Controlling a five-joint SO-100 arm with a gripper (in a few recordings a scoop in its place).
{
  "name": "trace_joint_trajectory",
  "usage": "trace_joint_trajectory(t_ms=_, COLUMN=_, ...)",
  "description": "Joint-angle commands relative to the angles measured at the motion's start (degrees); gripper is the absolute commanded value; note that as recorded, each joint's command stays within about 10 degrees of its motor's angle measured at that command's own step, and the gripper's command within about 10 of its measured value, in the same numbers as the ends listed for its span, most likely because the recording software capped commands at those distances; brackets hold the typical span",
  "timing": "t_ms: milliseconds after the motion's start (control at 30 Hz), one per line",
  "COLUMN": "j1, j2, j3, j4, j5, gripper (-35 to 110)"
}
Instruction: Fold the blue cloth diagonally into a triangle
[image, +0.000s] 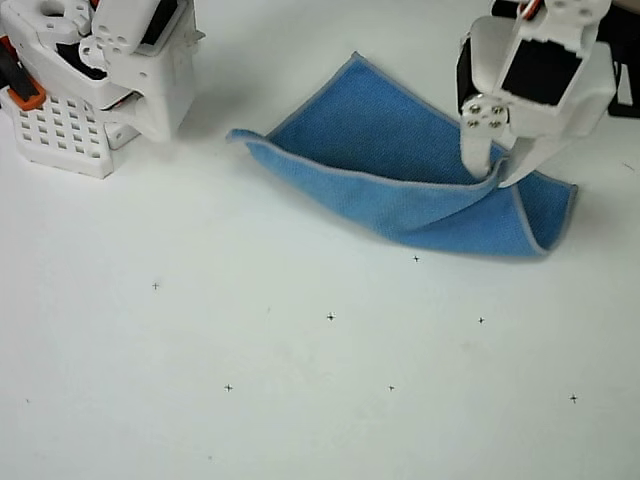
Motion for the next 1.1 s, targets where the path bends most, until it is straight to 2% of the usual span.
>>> trace_joint_trajectory(t_ms=0, j1=-1.32, j2=9.91, j3=8.61, j4=-3.69, j5=-0.26, gripper=0)
trace_joint_trajectory(t_ms=633, j1=-8.88, j2=24.33, j3=23.29, j4=-13.01, j5=-1.32, gripper=0)
trace_joint_trajectory(t_ms=1067, j1=-12.66, j2=36.98, j3=36.74, j4=-17.23, j5=2.02, gripper=0)
